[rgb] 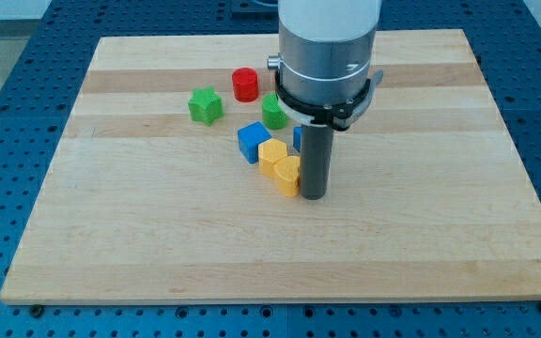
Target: Push the yellow hexagon to the left
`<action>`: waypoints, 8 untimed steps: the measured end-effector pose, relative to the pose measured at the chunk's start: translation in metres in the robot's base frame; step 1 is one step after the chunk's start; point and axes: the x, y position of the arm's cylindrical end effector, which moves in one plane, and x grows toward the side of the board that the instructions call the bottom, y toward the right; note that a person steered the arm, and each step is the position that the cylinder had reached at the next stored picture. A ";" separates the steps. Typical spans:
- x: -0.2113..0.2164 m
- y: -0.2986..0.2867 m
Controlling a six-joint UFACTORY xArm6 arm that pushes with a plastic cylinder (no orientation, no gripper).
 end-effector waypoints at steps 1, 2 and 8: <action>0.002 -0.017; 0.004 -0.021; -0.020 0.024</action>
